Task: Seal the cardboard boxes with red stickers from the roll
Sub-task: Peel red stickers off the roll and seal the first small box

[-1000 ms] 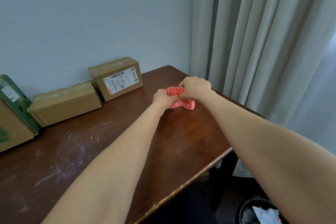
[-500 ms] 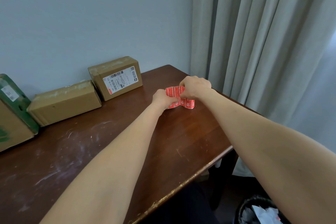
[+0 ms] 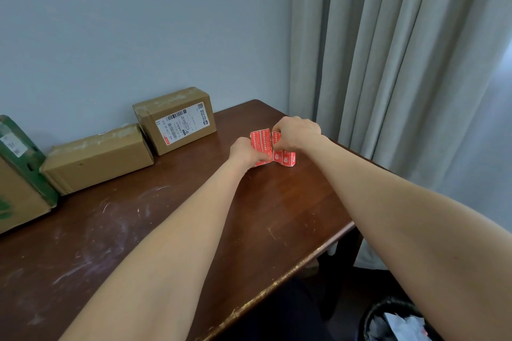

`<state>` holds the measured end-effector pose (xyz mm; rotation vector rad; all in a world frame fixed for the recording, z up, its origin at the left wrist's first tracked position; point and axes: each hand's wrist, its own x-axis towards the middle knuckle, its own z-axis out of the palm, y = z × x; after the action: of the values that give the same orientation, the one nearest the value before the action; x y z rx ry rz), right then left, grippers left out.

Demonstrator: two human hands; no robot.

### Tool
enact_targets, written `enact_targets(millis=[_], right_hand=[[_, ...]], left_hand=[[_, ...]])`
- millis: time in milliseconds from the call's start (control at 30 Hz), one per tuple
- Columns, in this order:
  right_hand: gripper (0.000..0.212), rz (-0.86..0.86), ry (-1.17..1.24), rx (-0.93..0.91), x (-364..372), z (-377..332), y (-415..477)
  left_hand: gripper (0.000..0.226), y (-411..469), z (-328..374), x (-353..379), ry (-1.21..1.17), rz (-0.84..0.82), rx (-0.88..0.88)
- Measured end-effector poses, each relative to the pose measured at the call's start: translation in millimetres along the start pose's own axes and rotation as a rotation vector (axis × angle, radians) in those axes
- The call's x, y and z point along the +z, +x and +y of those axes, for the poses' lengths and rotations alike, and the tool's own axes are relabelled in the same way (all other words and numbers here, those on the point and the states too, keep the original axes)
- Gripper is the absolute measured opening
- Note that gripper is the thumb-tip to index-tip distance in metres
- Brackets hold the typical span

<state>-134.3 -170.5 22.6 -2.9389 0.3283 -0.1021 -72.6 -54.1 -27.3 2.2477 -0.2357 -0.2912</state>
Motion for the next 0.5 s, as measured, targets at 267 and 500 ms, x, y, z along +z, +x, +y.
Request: enact_targets(millis=[267,500], right_hand=[[0.048,-0.009,-0.018,0.015,1.5,3.2,3.1],[0.052,-0.017,-0.049,0.043,2.3,9.8,4.3]], left_hand=[[0.015,0.2,-4.3,-4.2,0.069,0.088,-0.048],[0.023,0.1,2.1,-2.8,-0.189,0.018,-0.108]])
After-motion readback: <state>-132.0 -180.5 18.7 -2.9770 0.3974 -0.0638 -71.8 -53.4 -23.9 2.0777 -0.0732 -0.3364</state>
